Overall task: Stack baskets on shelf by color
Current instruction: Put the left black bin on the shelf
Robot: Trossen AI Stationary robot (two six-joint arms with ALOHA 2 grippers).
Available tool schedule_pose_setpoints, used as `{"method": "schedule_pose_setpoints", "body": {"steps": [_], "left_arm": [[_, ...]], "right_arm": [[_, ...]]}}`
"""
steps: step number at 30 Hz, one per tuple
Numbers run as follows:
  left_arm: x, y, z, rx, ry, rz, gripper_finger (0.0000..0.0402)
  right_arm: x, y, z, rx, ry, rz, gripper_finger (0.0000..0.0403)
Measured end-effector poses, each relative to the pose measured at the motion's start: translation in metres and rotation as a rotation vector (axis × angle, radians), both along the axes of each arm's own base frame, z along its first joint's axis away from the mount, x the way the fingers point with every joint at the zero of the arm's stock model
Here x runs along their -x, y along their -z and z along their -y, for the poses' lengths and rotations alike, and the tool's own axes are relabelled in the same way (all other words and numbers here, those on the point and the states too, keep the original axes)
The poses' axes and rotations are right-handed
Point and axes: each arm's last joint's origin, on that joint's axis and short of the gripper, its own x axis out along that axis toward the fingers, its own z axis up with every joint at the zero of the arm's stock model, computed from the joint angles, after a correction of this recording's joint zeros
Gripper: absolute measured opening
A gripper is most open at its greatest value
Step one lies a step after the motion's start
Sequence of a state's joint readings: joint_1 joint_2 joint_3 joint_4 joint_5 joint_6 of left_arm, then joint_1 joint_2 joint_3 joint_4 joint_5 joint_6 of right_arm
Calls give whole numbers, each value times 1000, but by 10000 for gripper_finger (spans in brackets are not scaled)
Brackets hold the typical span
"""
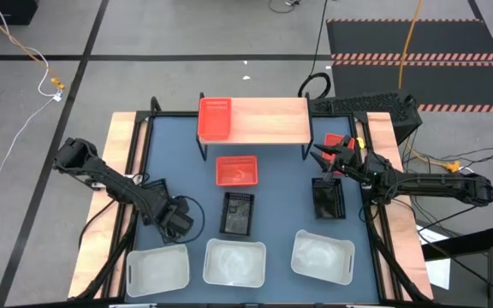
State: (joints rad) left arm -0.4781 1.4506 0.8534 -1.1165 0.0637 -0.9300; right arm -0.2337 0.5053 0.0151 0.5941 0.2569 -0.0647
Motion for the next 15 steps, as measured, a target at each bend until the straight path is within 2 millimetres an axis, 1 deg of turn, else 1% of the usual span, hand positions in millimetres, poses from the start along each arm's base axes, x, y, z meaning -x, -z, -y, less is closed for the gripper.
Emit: {"method": "schedule_pose_setpoints", "body": {"steps": [3, 6, 10, 13, 15], "left_arm": [[-10, -18, 0, 25, -39, 22, 21], [-21, -48, 0, 39, -62, 51, 10], [-35, -103, -3, 34, -73, 159, 15], [-43, -150, -6, 36, -58, 308, 16], [-45, -180, -8, 49, -67, 411, 9]], "right_arm": [[0, 0, 0, 0, 0, 0, 134], [0, 0, 0, 0, 0, 0, 134], [0, 0, 0, 0, 0, 0, 134], [0, 0, 0, 0, 0, 0, 134], [0, 0, 0, 0, 0, 0, 134]]}}
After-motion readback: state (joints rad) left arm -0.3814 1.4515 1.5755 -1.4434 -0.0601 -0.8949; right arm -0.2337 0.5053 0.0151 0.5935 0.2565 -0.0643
